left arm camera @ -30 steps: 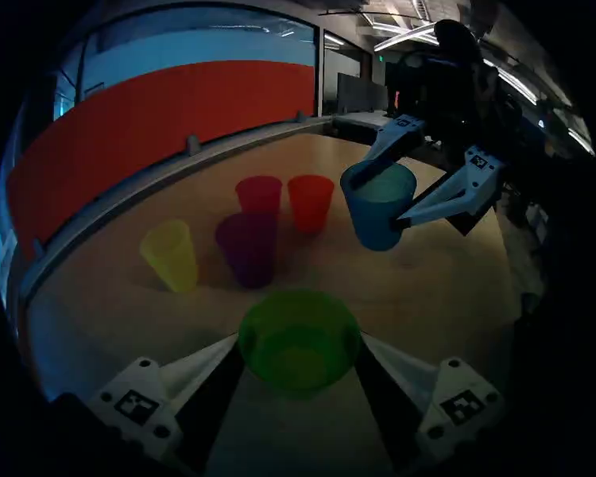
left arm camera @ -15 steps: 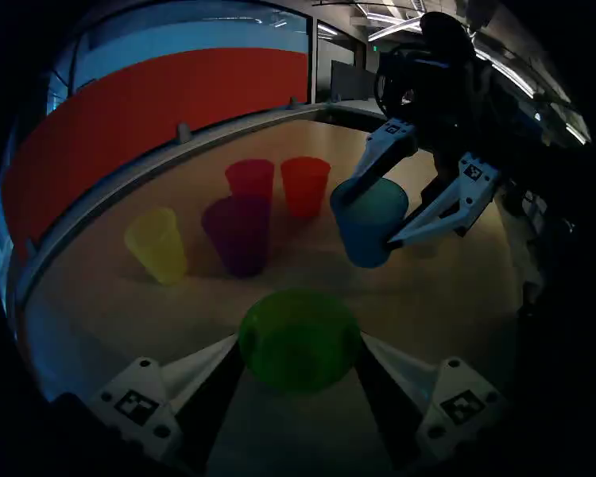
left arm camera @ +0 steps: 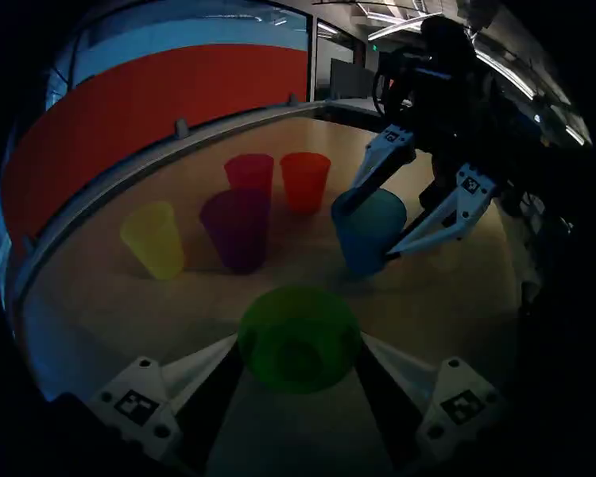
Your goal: Pour water
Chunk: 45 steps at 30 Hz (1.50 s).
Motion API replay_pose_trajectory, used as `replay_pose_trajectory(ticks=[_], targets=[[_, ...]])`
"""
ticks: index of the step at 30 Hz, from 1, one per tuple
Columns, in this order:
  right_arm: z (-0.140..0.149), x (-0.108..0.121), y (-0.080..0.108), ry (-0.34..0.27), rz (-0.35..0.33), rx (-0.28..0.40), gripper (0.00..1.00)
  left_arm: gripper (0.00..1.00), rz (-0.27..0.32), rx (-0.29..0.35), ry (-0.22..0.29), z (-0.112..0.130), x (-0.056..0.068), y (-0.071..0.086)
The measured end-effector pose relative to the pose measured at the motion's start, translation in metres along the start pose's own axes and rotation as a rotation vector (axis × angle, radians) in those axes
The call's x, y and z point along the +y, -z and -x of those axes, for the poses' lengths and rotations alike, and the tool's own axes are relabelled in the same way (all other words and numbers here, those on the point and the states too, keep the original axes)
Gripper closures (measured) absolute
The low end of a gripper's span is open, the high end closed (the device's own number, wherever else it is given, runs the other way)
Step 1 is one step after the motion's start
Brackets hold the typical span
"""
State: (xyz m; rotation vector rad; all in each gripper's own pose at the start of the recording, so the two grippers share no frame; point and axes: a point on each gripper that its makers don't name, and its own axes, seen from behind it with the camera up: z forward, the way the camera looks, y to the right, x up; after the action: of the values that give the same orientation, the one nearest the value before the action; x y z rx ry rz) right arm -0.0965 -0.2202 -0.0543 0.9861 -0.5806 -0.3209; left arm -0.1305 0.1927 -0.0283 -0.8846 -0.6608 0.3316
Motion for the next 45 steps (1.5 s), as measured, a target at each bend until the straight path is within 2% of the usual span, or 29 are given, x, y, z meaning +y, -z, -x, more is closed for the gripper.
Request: replay_pose_trajectory(ticks=[9,23,28,32,36,45], targets=[[0.005,0.001,-0.002,0.015,0.017,0.003,0.09,0.13,0.003,0.004,0.002,0.002,0.001,0.003],[0.017,0.001,0.004,-0.010,0.037,0.003,0.09,0.12,-0.004,0.011,0.000,0.004,0.001,0.005],[0.019,-0.001,0.004,-0.014,0.034,-0.002,0.01,0.11,-0.003,0.010,0.002,0.003,0.001,0.005],[0.021,-0.003,0.004,-0.012,0.037,-0.005,0.00,0.01,0.006,0.014,0.008,0.001,0.004,0.007],[0.019,-0.003,0.006,-0.017,0.042,0.002,0.00,0.01,0.014,0.011,0.014,0.001,0.006,0.008],[0.017,-0.003,0.014,-0.027,0.061,0.016,0.00,0.01,-0.010,0.004,0.000,0.005,0.003,0.011]])
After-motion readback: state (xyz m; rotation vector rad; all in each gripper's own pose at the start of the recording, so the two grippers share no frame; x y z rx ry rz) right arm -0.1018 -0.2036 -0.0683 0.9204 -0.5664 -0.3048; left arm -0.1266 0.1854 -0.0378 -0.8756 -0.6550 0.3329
